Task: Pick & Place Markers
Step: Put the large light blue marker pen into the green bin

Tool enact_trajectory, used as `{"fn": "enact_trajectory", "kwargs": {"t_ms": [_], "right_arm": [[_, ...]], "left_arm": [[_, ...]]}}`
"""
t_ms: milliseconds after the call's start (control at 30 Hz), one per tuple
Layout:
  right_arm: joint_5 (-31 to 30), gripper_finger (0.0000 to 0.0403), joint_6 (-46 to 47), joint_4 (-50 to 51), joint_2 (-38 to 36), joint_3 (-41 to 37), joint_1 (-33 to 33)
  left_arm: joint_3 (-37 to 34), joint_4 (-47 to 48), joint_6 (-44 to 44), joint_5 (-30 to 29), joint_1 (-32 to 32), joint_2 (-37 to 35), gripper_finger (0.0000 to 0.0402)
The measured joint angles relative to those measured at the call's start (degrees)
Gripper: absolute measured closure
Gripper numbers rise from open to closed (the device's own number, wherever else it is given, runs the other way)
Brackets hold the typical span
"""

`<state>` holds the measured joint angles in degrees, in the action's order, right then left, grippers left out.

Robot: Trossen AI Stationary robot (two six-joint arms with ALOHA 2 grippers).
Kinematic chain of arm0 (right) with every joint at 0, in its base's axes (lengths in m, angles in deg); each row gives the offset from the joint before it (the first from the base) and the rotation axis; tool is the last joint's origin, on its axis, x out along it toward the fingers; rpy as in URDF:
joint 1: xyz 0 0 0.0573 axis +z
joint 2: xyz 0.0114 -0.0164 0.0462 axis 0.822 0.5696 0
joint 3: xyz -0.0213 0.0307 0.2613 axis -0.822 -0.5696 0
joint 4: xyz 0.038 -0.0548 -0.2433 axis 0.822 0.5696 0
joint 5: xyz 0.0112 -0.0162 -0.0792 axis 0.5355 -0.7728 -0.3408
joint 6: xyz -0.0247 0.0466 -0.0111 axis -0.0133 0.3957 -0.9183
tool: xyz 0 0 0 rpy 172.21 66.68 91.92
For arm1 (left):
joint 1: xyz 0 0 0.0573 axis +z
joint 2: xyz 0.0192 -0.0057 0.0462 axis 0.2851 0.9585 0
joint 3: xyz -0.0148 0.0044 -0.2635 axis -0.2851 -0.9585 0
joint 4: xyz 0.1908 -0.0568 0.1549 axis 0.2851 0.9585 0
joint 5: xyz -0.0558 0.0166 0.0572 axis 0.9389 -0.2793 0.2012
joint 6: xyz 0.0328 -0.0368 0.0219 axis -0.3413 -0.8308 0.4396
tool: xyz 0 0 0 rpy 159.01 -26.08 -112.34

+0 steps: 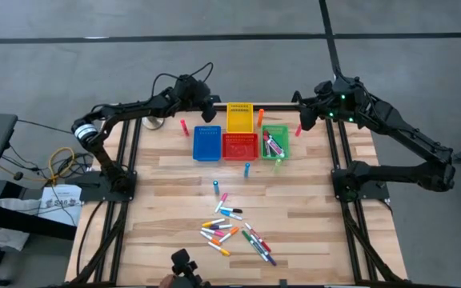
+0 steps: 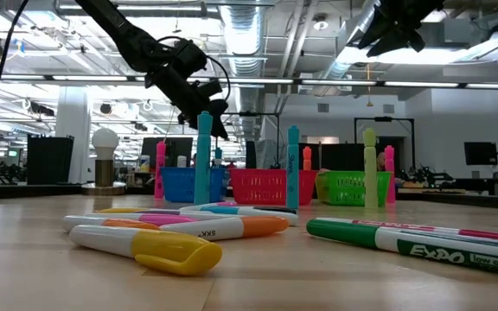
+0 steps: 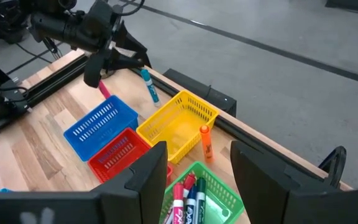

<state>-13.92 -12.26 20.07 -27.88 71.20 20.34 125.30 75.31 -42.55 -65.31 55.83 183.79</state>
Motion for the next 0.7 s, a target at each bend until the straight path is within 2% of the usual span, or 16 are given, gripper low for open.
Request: {"fn": "enact_trajectory", "kwargs": {"t_ms": [167,500,700], "right_arm": [[0.00,0.0238,-0.02,-0.02,0.00,0.00,0.02],[0.00,0.0238,-0.02,-0.01,0.00,0.00,0.02],[0.00,0.0236,-0.07,0.00,0.00,0.00,0.02]], "left_arm": [[0.03,-1.18,-3.32,0.02,0.00,-0.39,0.0220],[0.03,-2.40,-4.18,0.13,0.34,-0.39,0.0220],[0.03,-2.42,-4.98,2.45,1.14,-0.39,0.0219]]}}
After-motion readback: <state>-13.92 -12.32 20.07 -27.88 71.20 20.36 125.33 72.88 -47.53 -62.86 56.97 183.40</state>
